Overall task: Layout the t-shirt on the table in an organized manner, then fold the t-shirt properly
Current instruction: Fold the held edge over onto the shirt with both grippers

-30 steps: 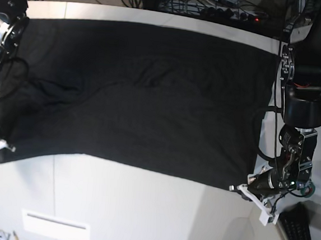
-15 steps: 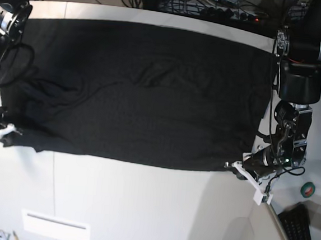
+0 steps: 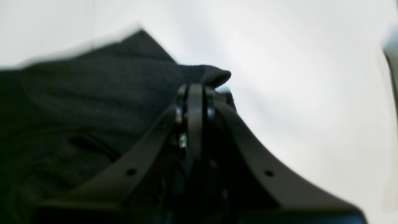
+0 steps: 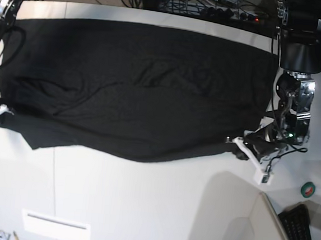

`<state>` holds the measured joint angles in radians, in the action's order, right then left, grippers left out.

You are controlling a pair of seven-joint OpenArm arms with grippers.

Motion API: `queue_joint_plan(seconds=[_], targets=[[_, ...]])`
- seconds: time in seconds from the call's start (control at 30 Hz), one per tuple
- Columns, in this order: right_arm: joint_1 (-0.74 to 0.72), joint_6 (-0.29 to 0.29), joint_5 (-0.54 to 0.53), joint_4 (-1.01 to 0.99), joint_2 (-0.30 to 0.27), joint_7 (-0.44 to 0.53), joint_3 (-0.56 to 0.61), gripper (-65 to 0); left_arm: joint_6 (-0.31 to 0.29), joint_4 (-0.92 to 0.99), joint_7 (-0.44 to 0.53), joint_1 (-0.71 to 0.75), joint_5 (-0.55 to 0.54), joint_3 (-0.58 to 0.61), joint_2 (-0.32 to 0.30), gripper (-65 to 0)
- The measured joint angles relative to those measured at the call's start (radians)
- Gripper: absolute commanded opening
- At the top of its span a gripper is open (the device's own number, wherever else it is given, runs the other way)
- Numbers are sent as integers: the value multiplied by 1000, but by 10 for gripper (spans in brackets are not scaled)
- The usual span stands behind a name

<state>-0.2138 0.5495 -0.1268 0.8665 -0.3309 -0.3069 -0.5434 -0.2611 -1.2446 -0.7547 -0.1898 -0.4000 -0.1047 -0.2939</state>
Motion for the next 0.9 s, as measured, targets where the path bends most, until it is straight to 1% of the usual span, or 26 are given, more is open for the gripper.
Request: queue_joint_plan(seconds=[0.1, 0.2, 0.27, 0.37, 0.5, 0.6, 0.73, 0.9], targets=[[31, 0, -8, 71, 1, -28, -3, -650, 4, -71, -98, 4, 5, -77, -11, -650], [44, 1, -13, 103, 3, -41, -2, -650, 5, -137, -112, 25, 8, -90, -19, -650], [51, 1, -10, 111, 3, -94, -3, -650, 3, -166, -121, 57, 3, -87, -9, -650], [95, 6, -11, 170, 13, -131, -36, -650, 0, -189, -132, 102, 0, -90, -5, -650], [150, 8, -11, 283, 26, -184, -63, -650, 0, -226, -212, 113, 3, -126, -22, -650], [182, 9, -19, 327, 33, -196, -61, -650, 0, -263, -247, 113, 3, -158, -23, -650], [216, 9, -12, 334, 51, -244, -65, -650, 0, -341, -316, 152, 4, -162, -28, -650], [277, 9, -18, 345, 63, -240, -66, -650, 0, -393, -325, 225, 6, -158, -28, -650]])
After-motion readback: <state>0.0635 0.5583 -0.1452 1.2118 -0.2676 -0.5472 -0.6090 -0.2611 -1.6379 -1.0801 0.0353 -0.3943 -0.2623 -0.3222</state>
